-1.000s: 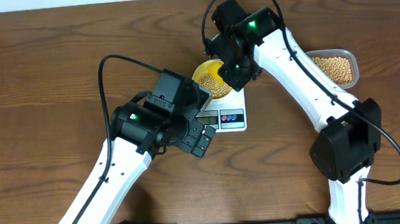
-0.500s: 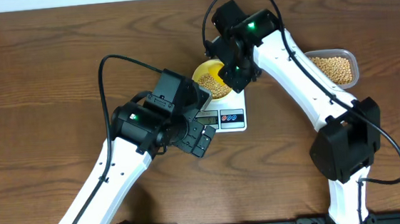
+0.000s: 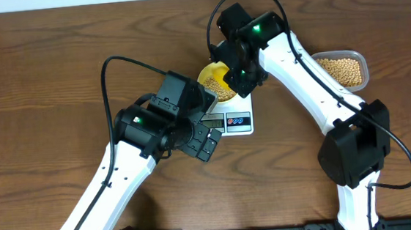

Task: Scoop item into bowl and weigh 50g on scale
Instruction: 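Keep tilting the scoop over the bowl, adding beans gradually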

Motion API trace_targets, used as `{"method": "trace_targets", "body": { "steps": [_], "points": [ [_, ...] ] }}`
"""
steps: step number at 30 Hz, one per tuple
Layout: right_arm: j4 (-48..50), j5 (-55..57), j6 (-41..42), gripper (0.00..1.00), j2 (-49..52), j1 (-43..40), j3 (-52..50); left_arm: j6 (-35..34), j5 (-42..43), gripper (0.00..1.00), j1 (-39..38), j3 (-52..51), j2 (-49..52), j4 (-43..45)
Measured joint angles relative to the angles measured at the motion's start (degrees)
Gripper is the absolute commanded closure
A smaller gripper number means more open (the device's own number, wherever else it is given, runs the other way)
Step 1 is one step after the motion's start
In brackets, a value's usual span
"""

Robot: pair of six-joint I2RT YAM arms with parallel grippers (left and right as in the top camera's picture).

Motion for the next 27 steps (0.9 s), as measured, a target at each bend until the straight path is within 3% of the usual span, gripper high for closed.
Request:
{"method": "trace_targets", "body": {
  "steps": [27],
  "points": [
    [-0.3, -6.1, 3.9, 0.99, 0.0, 0.0, -0.1, 0.0, 0.0, 0.02, 0.0, 0.0, 0.0, 0.0]
  ]
}}
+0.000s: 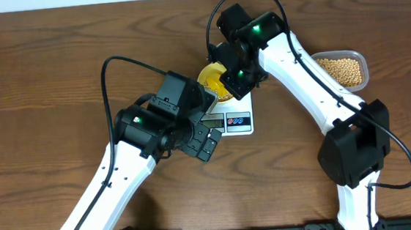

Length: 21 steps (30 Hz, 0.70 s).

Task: Scoop item into bowl and weigh 50g on scale
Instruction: 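Keep tilting the scoop over the bowl, adding beans gradually, then carry the scoop with the right gripper back toward the soybean tub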

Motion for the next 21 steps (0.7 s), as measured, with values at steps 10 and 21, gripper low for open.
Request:
{"method": "trace_targets", "body": {
  "steps": [10, 21],
  "points": [
    [0.0, -0.6, 1.4, 0.99, 0.0, -0.1, 0.0, 0.0, 0.0, 0.02, 0.0, 0.0, 0.0, 0.0],
    [0.4, -3.2, 2.8, 0.99, 0.0, -2.2, 0.0, 0.0, 0.0, 0.02, 0.0, 0.0, 0.0, 0.0]
  ]
}}
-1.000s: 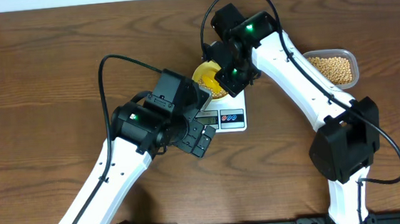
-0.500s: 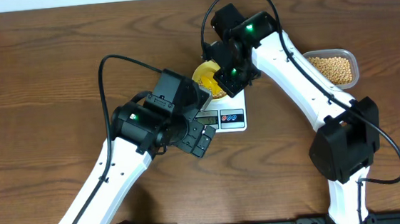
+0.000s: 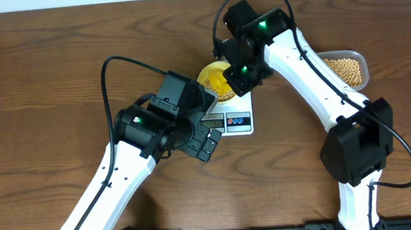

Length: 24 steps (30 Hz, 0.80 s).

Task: Scoop item into bowl and weigh 50g on scale
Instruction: 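Carry the scoop with the right gripper back toward the soybean tub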

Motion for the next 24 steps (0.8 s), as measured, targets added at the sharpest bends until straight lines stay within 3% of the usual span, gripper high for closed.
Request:
{"method": "trace_targets", "body": {
  "steps": [24],
  "points": [
    [1.2, -6.6, 2.8, 0.99, 0.0, -3.3, 0.0, 0.0, 0.0, 0.02, 0.0, 0.0, 0.0, 0.0]
  ]
}}
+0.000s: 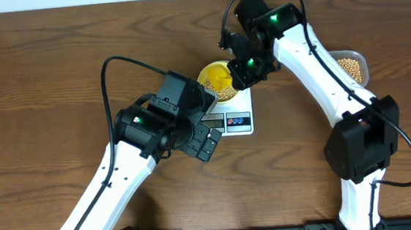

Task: Scoop item into bowl and weigh 50g on scale
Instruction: 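Carry the scoop with the right gripper back toward the soybean tub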

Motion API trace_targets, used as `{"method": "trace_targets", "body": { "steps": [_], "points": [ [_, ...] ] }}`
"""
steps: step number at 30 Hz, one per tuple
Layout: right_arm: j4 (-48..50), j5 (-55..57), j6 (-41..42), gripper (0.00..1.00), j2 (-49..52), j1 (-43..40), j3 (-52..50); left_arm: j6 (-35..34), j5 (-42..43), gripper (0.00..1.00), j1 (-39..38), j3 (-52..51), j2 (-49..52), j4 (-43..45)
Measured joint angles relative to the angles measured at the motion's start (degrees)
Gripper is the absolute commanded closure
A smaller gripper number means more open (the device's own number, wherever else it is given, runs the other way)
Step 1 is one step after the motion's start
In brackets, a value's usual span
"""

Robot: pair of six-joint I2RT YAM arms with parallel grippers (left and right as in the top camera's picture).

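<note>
A yellow bowl holding tan beans stands on the white scale at mid-table. My right gripper hangs at the bowl's right rim. Its fingers are hidden under the wrist, so what they hold cannot be made out. A bright yellow patch shows inside the bowl just left of it. My left gripper sits at the scale's left front corner with its black fingers pointing down-right; their state is unclear. The clear tub of beans lies at the far right, partly behind the right arm.
The scale's display and buttons face the front edge. The left arm crosses the table from the bottom left, the right arm from the bottom right. Black cables loop above both wrists.
My right wrist has shifted a little up and to the right, uncovering more of the bowl and covering more of the tub. The left arm has not moved.
At first my right gripper was over the bowl's right side. It stayed there through the two following moments with small shifts. Now it sits at the bowl's right rim, nearer the tub. The left arm, bowl and scale stayed put throughout.
</note>
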Motion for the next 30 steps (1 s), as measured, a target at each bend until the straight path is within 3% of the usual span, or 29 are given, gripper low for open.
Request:
{"method": "trace_targets", "body": {
  "steps": [20, 30],
  "points": [
    [-0.7, -5.1, 3.0, 0.99, 0.0, -2.7, 6.8, 0.0, 0.0, 0.02, 0.0, 0.0, 0.0, 0.0],
    [-5.5, -5.7, 3.5, 0.99, 0.0, -9.1, 13.3, 0.0, 0.0, 0.02, 0.0, 0.0, 0.0, 0.0]
  ]
}}
